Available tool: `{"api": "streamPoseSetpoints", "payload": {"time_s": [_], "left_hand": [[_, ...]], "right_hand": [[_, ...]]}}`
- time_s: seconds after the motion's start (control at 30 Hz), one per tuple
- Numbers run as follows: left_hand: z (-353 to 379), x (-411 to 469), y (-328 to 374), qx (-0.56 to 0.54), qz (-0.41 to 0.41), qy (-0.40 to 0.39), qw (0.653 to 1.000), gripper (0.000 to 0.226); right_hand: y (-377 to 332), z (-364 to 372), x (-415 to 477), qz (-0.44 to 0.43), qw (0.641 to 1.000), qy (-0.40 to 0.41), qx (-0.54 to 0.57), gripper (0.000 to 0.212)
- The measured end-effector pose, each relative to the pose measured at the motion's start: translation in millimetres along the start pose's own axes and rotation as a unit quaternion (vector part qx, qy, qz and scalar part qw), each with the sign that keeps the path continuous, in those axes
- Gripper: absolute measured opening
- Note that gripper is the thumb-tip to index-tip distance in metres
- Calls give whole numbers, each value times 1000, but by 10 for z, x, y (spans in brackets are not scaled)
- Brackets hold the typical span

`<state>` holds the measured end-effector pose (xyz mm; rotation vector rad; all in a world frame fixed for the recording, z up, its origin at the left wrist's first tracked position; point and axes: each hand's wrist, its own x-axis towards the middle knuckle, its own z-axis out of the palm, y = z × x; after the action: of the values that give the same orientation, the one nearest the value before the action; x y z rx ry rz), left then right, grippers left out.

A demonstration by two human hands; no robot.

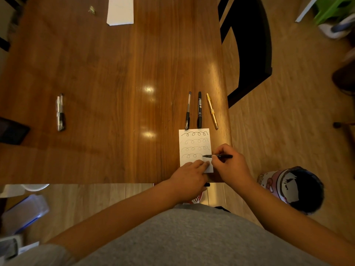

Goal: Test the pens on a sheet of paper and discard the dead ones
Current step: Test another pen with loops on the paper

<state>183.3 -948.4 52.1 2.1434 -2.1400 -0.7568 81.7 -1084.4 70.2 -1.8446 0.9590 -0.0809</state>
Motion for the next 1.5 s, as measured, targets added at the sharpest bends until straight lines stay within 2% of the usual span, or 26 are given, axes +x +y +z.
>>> {"api": "streamPoseSetpoints", "payload": {"time_s": [0.2, 0.5, 0.83, 1.5], "left_hand": [[-2, 21, 25, -23, -9, 3, 1000, 40], [78, 51, 75, 3, -15, 9, 1000, 42], [70, 62, 121, -5, -19, 16, 1000, 41], [58, 75, 116, 4, -33, 5, 999, 42]], "right_hand": [[8, 32, -26, -14, 1000, -13, 13, 22], [-23, 70, 43, -11, 1000, -18, 12, 27], [37, -18, 74, -6, 1000, 0, 8, 13], [66, -62, 5, -11, 1000, -5, -5, 18]]}}
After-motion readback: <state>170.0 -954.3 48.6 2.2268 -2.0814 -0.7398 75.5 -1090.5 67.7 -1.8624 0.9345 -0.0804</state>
